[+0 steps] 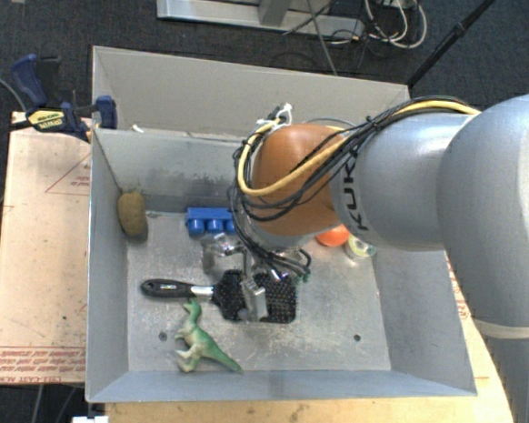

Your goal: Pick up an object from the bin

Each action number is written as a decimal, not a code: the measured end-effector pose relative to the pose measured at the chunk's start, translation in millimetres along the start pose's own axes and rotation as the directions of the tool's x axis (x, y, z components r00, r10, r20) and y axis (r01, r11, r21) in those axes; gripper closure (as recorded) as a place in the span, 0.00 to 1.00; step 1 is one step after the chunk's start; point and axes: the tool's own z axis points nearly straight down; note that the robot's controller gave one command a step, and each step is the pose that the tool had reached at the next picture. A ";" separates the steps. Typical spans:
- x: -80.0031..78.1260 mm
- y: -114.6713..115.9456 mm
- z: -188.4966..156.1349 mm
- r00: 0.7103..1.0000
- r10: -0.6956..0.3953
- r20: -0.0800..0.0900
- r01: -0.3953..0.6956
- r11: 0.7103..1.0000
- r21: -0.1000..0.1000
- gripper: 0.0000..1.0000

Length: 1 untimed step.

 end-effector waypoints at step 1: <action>27.4 -32.1 9.8 0.997 -0.081 -0.002 0.081 0.997 -0.001 1.00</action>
Offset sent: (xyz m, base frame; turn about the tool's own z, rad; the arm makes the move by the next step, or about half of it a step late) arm 0.0000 0.0000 0.0000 0.0000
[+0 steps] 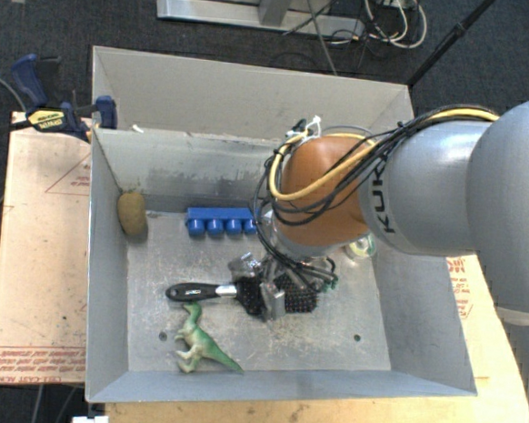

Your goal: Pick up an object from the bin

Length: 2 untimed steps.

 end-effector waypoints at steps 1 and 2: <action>0.0 0.0 0.0 1.000 0.000 0.000 0.000 1.000 0.000 1.00; -8.4 4.2 -47.2 1.000 -0.013 -0.005 0.013 1.000 0.000 1.00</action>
Offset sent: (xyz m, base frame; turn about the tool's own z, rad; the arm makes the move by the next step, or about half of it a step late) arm 0.0211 0.0312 0.1638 -0.0460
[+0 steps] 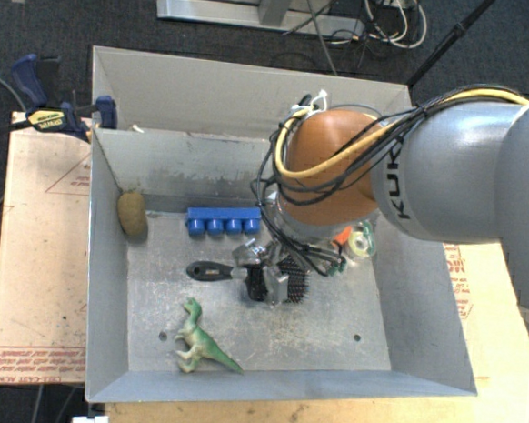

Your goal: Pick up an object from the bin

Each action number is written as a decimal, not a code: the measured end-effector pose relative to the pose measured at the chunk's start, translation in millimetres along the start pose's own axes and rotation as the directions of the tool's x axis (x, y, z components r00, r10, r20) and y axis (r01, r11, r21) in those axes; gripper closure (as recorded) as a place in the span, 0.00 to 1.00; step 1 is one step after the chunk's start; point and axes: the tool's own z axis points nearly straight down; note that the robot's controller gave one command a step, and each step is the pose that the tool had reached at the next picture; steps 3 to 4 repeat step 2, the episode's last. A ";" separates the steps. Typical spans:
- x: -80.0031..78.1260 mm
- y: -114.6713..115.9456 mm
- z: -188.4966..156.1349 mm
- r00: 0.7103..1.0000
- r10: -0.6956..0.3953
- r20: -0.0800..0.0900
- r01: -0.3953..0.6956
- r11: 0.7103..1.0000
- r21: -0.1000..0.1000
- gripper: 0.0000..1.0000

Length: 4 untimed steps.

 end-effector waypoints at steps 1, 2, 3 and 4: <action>12.8 -34.4 -1.7 0.999 -0.028 0.019 0.028 1.000 0.009 1.00; 11.7 -10.0 -20.9 0.999 -0.038 -0.004 0.038 0.999 -0.001 1.00; 11.7 -10.0 -20.9 0.999 -0.038 -0.004 0.038 0.999 -0.001 1.00; 11.7 -10.0 -20.9 0.999 -0.038 -0.004 0.038 0.999 -0.001 1.00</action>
Offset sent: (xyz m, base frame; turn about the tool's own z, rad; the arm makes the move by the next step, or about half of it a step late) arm -0.0084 0.0334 0.0827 -0.0582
